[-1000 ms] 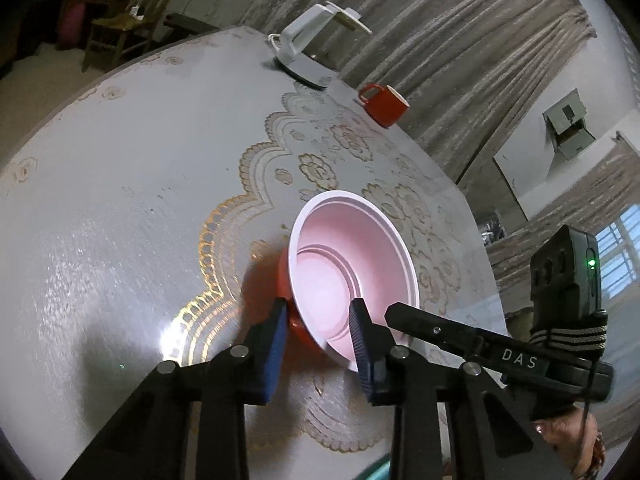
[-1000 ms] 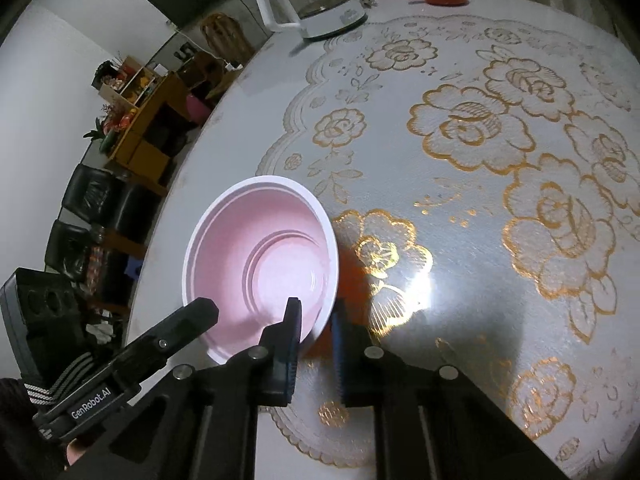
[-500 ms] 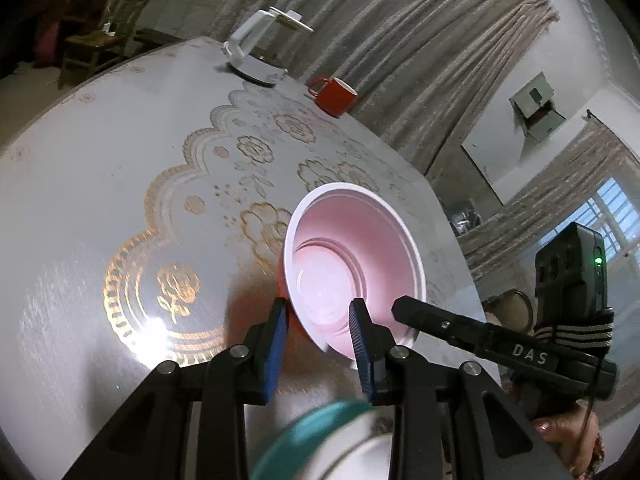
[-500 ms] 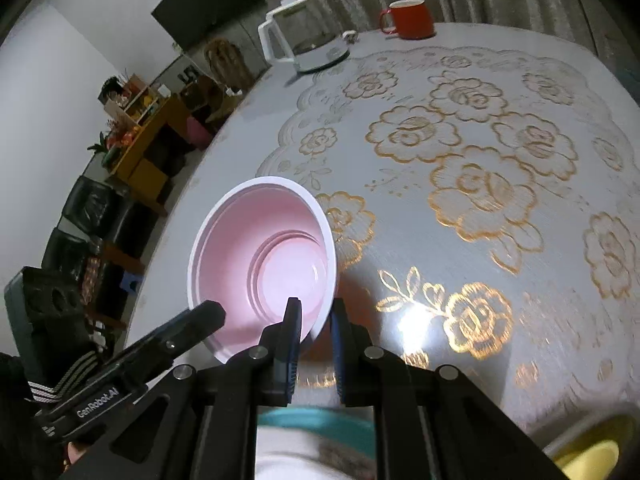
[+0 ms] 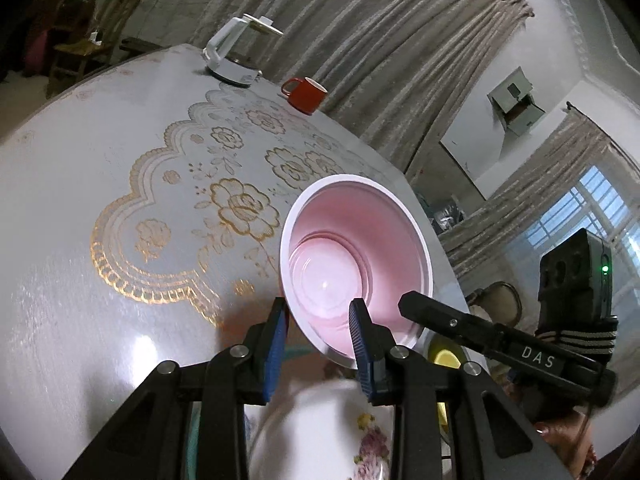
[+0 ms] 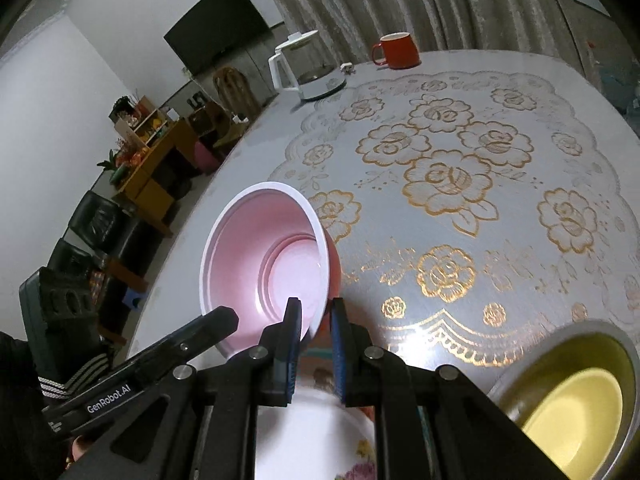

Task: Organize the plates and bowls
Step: 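Lift the red cup with both grippers and carry it over the steel bowl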

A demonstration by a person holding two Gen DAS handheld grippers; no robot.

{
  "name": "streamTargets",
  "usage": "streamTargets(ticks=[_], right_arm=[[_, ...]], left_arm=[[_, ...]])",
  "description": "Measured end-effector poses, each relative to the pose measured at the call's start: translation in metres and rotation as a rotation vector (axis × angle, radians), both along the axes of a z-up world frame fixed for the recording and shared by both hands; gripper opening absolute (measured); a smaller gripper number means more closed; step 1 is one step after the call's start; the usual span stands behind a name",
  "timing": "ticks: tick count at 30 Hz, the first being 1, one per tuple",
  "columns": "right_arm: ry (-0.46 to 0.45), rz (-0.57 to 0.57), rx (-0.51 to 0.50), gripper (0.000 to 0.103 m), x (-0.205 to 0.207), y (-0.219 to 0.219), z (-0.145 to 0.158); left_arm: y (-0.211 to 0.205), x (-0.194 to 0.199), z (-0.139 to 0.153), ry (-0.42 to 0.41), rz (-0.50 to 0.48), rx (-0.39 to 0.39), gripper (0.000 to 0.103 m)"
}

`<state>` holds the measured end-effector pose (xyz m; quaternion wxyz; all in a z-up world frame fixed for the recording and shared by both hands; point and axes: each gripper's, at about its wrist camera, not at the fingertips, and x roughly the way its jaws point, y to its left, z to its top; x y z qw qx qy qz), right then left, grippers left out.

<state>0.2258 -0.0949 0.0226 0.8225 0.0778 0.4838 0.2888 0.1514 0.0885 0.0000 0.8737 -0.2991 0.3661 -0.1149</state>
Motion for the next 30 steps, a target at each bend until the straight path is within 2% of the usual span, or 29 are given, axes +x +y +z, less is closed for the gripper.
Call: streamTargets(ticks=[12, 18, 30], right_arm=[[-0.042, -0.047, 0.065, 0.013, -0.044, -0.042, 0.005], [-0.03, -0.099, 0.118, 0.013, -0.061, -0.073, 0.0], [-0.052, -0.167, 0.149, 0.013, -0.085, -0.12, 0.002]], left_arm=[[-0.034, -0.032, 0.007, -0.036, -0.064, -0.008, 0.031], [-0.059, -0.037, 0.01, -0.04, -0.108, 0.015, 0.031], [-0.098, -0.044, 0.017, -0.058, -0.181, 0.024, 0.031]])
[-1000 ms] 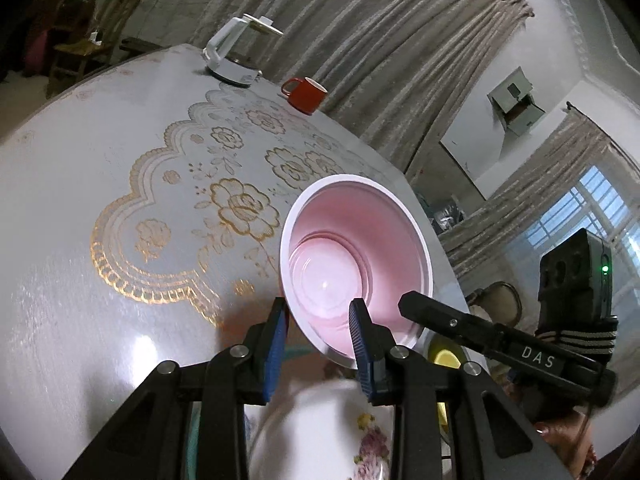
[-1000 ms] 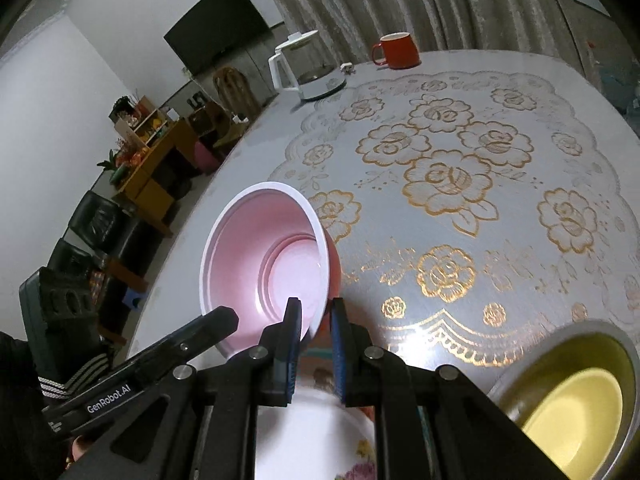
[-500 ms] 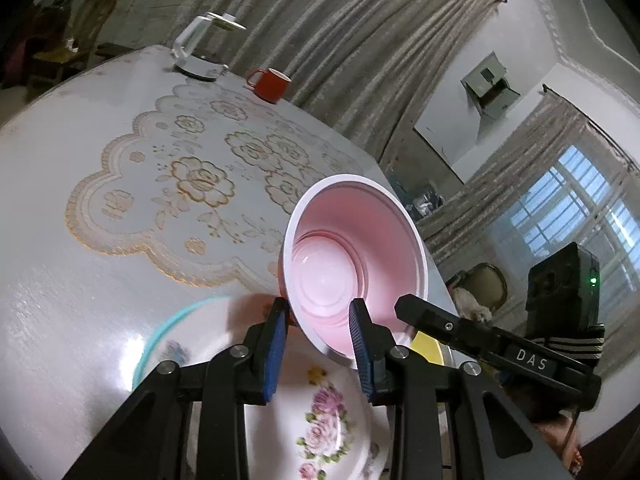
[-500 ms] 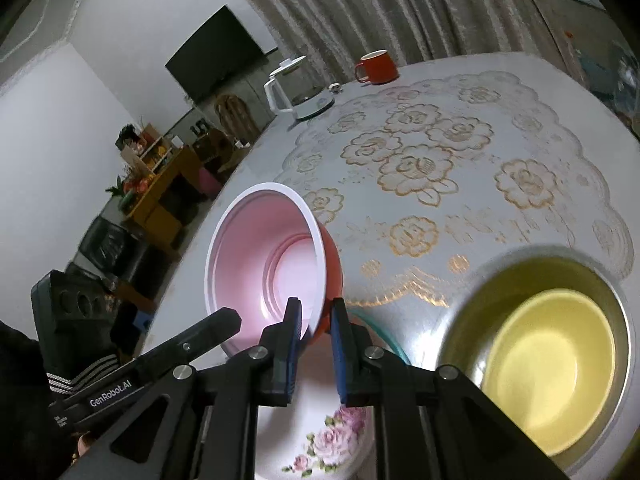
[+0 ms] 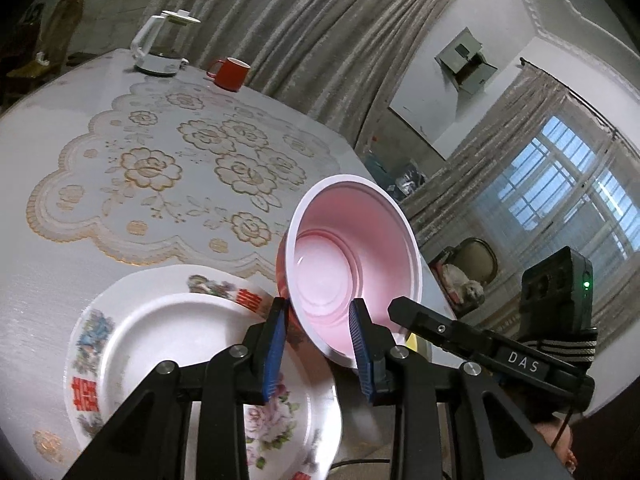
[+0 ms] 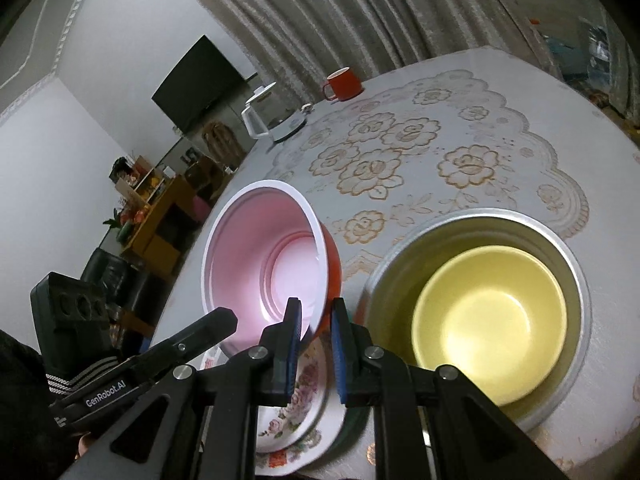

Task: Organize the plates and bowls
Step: 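Lift the red cup with both grippers and carry it over the steel bowl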

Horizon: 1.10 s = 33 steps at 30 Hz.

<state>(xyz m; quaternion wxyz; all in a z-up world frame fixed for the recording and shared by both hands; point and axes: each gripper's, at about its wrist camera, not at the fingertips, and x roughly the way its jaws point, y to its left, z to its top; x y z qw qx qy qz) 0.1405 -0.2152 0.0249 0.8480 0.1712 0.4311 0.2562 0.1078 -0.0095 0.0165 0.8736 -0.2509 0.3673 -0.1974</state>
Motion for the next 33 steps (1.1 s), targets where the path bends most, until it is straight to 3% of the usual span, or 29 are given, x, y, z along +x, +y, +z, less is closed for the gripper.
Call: streamTargets(ticks=[25, 33], right_arm=[[-0.017, -0.119, 0.018, 0.013, -0.021, -0.065, 0.004], [0.001, -0.177, 0.012, 0.015, -0.023, -0.091, -0.003]], left_arm=[[-0.067, 0.006, 0.008, -0.016, -0.149, 0.031, 0.031], [-0.095, 0.019, -0.005, 0.032, -0.21, 0.05, 0.032]])
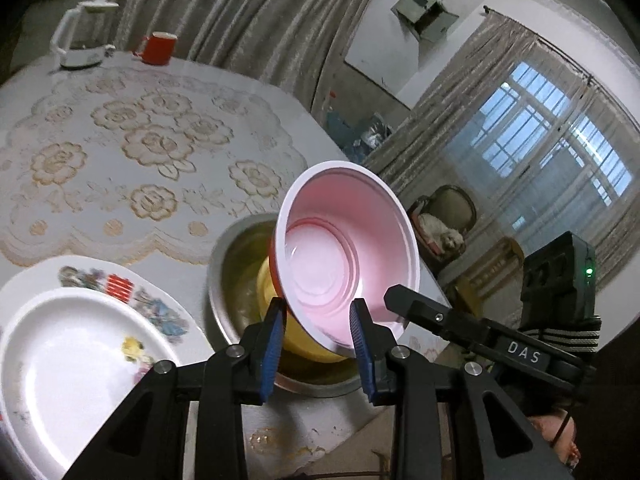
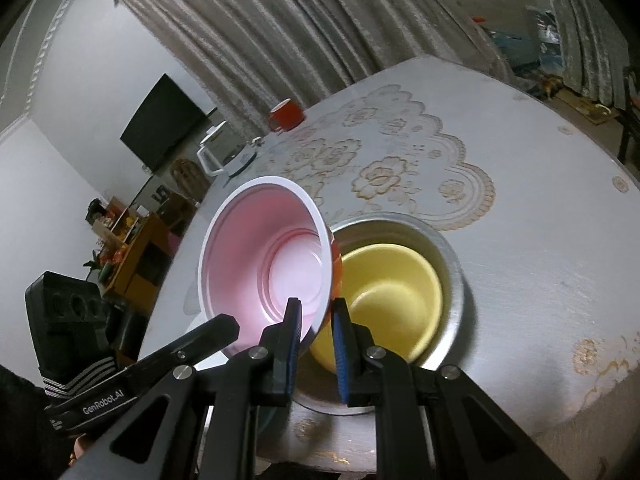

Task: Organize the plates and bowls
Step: 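Lift the red cup with both grippers and carry it over the steel bowl, then lower the red cup into the yellow bowl with both grippers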

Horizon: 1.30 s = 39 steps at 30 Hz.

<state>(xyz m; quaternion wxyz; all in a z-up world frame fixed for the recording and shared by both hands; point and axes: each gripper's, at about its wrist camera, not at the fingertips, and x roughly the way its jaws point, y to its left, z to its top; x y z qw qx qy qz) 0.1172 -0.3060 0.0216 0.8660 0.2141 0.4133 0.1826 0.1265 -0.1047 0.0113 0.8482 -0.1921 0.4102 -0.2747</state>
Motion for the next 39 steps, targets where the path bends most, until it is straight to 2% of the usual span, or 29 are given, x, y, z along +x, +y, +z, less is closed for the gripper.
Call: streamTargets(ticks=[13, 17, 24, 33, 39], right_arm=[[0.079, -0.037, -0.055, 0.016, 0.006, -0.022, -0.017], [0.112, -0.034, -0.083, 0.016, 0.011, -0.02, -0.023], [0.182, -0.012, -0.091, 0.025, 0.021, -0.012, -0.034], [0.199, 0.017, -0.118, 0.028, 0.043, 0.009, -0.039], [0.192, 0.015, -0.097, 0.028, 0.046, 0.007, -0.039]], left_arm=[[-0.03, 0.011, -0.032, 0.125, -0.072, 0.045, 0.035], [-0.031, 0.013, -0.031, 0.124, -0.067, 0.057, 0.037], [-0.027, 0.021, -0.029, 0.136, -0.059, 0.075, 0.043], [-0.018, 0.03, -0.024, 0.138, -0.045, 0.1, 0.047], [-0.017, 0.026, -0.02, 0.142, -0.051, 0.074, 0.048]])
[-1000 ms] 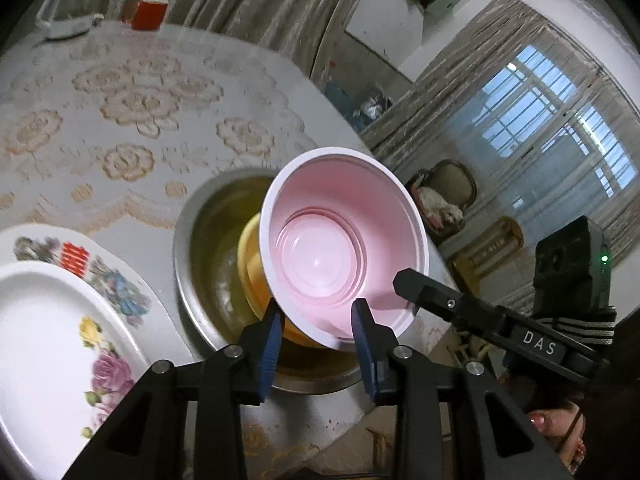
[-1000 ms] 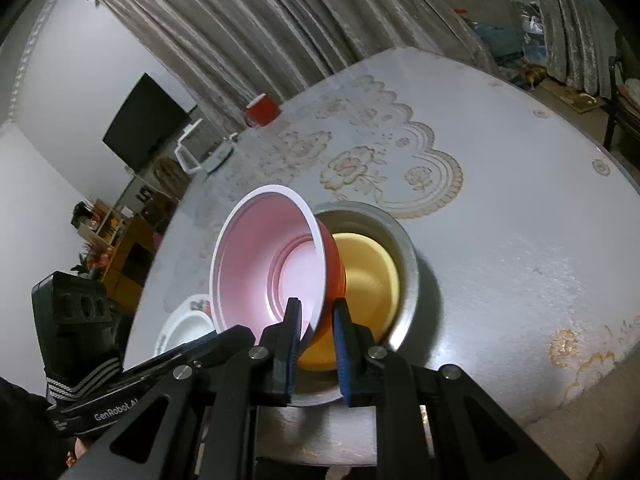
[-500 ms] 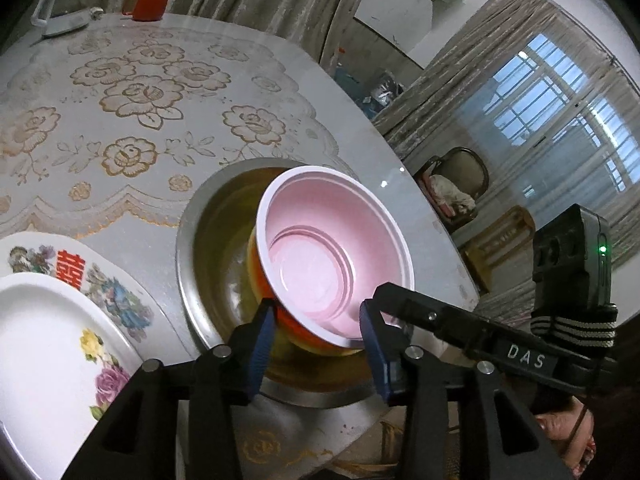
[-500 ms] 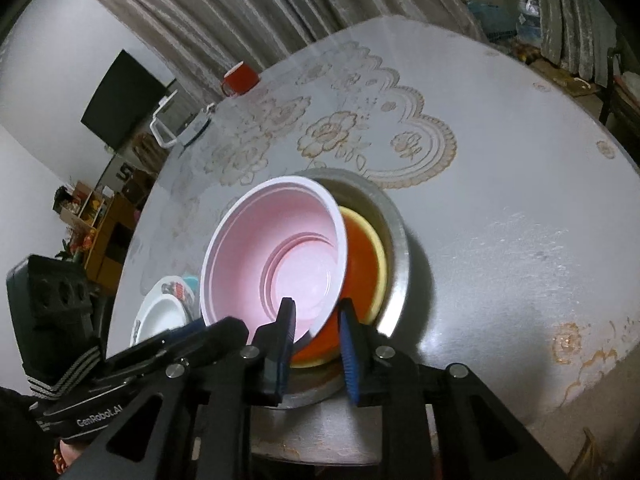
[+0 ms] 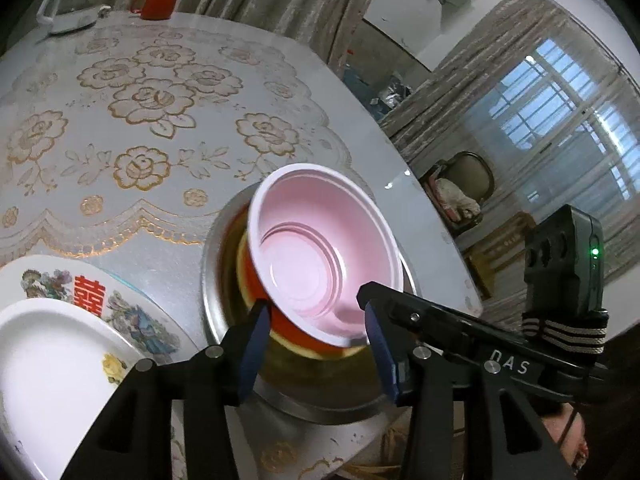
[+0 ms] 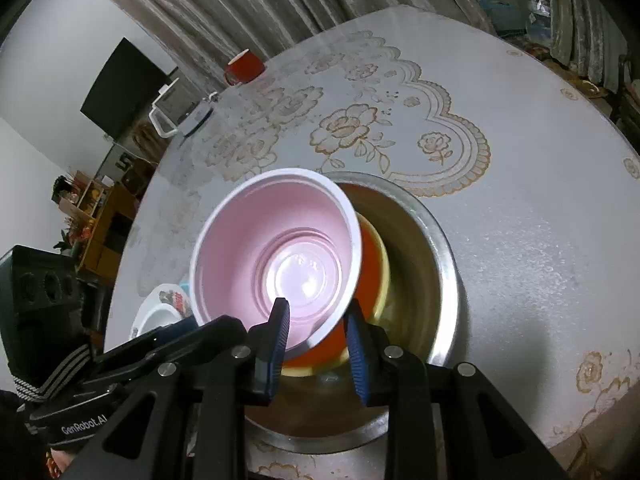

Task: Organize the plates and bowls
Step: 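Lower the red cup into the yellow bowl with both grippers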

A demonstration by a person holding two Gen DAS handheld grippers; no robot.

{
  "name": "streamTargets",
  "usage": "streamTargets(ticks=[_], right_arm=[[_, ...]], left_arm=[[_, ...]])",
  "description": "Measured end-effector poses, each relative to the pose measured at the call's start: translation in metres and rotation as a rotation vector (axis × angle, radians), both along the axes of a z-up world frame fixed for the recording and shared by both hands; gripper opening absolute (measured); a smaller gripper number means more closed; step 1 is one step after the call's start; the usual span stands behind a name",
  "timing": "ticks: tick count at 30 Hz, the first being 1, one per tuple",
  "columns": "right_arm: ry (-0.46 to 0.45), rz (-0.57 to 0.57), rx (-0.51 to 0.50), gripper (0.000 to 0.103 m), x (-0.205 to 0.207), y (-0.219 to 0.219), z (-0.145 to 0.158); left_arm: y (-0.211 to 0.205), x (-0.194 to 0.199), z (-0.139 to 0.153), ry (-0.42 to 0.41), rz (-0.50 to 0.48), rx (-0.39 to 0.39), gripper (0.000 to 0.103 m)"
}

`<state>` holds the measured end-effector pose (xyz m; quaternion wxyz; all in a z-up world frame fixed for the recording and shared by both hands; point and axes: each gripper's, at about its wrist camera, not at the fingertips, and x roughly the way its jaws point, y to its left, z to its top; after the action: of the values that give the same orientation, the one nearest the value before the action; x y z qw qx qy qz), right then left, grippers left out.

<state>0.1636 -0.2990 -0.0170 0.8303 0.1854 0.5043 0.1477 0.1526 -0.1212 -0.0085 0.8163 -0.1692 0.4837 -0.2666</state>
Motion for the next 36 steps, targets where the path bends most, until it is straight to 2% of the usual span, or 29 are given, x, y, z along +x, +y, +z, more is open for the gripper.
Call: streamTargets(ticks=[3, 9, 12, 15, 20, 22, 28, 36], right_arm=[[-0.035, 0.018, -0.023, 0.025, -0.007, -0.001, 0.005], [-0.025, -0.004, -0.009, 0.027, -0.015, -0.01, 0.001], [-0.018, -0.014, -0.003, 0.027, -0.015, -0.012, 0.0], [-0.016, -0.027, 0.002, 0.027, -0.014, -0.014, 0.0], [-0.017, -0.028, 0.019, 0.027, -0.014, -0.013, -0.001], [-0.017, -0.026, 0.022, 0.027, -0.015, -0.012, -0.001], [-0.031, -0.026, 0.024, 0.027, -0.021, -0.013, 0.002], [-0.118, -0.037, -0.049, 0.031, -0.038, -0.015, 0.023]], left_arm=[[-0.008, -0.006, 0.004, -0.014, -0.027, 0.01, 0.048], [-0.015, -0.006, 0.0, -0.024, -0.033, 0.039, 0.05], [-0.006, -0.004, 0.003, -0.022, -0.011, 0.005, 0.053], [0.006, -0.004, 0.01, -0.039, 0.02, -0.033, 0.061], [0.025, -0.001, 0.018, -0.059, 0.077, -0.068, 0.062], [0.032, 0.0, 0.019, -0.066, 0.103, -0.076, 0.066], [0.042, 0.0, 0.016, -0.072, 0.131, -0.021, 0.069], [0.045, 0.0, 0.009, -0.083, 0.137, 0.05, 0.071]])
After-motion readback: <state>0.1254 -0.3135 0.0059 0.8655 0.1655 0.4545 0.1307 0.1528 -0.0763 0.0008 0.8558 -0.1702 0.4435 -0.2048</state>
